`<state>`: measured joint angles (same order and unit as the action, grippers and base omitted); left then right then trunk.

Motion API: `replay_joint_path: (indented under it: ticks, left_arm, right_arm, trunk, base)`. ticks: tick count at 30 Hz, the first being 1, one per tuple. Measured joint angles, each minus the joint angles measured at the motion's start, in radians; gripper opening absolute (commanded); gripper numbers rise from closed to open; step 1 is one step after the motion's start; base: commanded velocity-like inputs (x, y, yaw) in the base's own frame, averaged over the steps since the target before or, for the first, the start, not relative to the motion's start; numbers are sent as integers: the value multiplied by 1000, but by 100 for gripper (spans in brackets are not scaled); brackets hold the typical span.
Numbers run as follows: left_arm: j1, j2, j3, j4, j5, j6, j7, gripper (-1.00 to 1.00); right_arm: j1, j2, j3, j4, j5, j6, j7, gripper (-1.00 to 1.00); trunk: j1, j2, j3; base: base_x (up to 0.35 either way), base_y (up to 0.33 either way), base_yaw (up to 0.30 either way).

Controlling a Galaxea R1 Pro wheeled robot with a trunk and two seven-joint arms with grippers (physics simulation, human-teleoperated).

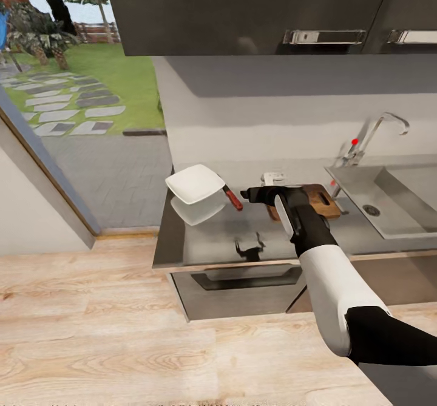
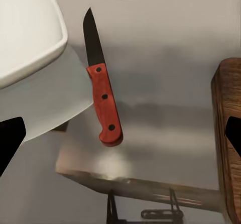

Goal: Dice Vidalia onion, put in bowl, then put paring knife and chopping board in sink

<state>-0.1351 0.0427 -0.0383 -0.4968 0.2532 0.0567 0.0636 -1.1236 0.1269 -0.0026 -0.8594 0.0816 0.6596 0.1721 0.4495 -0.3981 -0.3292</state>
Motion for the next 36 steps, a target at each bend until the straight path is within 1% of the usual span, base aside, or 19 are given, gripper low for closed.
replay_joint_path:
  ticks: [4,13,19,25,30,32,36]
  left_arm:
    - [0,0,0,1,0,0,0,100]
    - [0,0,0,8,0,-1,0,100]
    - [0,0,0,9,0,-1,0,100]
    - [0,0,0,9,-1,-1,0,100]
    - [0,0,-1,9,-1,-2,0,100]
    - [0,0,-3,9,-1,-3,0,100]
    - [0,0,-3,8,-1,-4,0,100]
  right_arm:
    - [0,0,0,0,0,0,0,100]
    - [0,-1,0,0,0,0,0,100]
    - [0,-2,0,0,0,0,0,100]
    - [0,-7,-1,0,0,-4,0,100]
    - [0,-12,-2,2,2,-37,0,100]
    - [0,-16,-4,28,4,-53,-1,100]
    - [0,-18,-4,38,4,-57,-2,100]
  trunk:
    - [0,0,-6]
    - [0,0,-21]
    - [0,0,-29]
    - [0,0,-31]
    - [0,0,-31]
    - [0,0,-31]
    - [0,0,-31]
  base:
    - [12,35,0]
    - [122,190,0]
    - [81,77,0]
    - [8,7,0]
    - [1,1,0]
    - [0,0,0]
    - [0,0,0]
